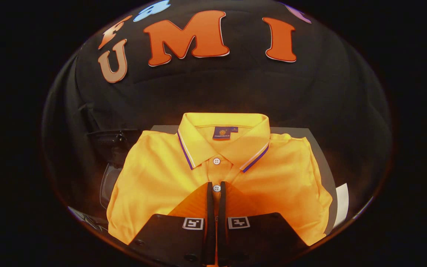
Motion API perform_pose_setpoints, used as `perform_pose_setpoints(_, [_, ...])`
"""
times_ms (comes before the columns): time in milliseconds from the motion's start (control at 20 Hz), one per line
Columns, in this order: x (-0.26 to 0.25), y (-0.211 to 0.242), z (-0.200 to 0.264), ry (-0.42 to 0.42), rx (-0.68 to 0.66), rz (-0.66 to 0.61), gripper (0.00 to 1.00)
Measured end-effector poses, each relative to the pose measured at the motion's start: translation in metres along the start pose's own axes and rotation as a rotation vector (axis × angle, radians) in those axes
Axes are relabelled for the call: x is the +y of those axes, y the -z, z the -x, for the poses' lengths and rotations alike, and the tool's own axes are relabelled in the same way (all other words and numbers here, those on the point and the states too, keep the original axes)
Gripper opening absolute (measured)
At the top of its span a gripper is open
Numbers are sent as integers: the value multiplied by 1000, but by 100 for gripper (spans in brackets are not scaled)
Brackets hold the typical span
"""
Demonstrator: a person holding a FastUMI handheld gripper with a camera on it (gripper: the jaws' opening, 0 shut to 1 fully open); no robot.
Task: Put the clothes into the washing machine and then close the washing machine lid.
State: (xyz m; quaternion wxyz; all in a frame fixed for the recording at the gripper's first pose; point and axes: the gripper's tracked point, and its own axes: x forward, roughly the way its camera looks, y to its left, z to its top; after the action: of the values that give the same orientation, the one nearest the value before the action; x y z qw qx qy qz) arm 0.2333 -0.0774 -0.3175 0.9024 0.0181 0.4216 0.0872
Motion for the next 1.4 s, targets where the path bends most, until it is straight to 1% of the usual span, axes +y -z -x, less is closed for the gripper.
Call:
perform_pose_setpoints(50, [0, -2, 0, -14, -26, -41, 11])
perform_pose_setpoints(100, [1, -2, 1, -46, -42, -96, 10])
perform_pose_setpoints(250, [2, -9, 8, -193, -83, -358, 10])
perform_pose_setpoints(300, [0, -9, 10, -237, -88, -411, 10])
perform_pose_setpoints(350, [-3, -11, 12, -257, -108, -434, 10])
perform_pose_setpoints(400, [-5, -15, 16, -264, -131, -442, 8])
perform_pose_setpoints(500, [-4, -16, 20, -261, -148, -436, 8])
perform_pose_setpoints(800, [7, -34, 44, -186, -216, -360, 8])
perform_pose_setpoints(1000, [37, -63, 68, -178, -285, -356, 8])
perform_pose_setpoints(1250, [85, -88, 94, -170, -333, -327, 8])
perform_pose_setpoints(1400, [124, -103, 110, -218, -363, -339, 8])
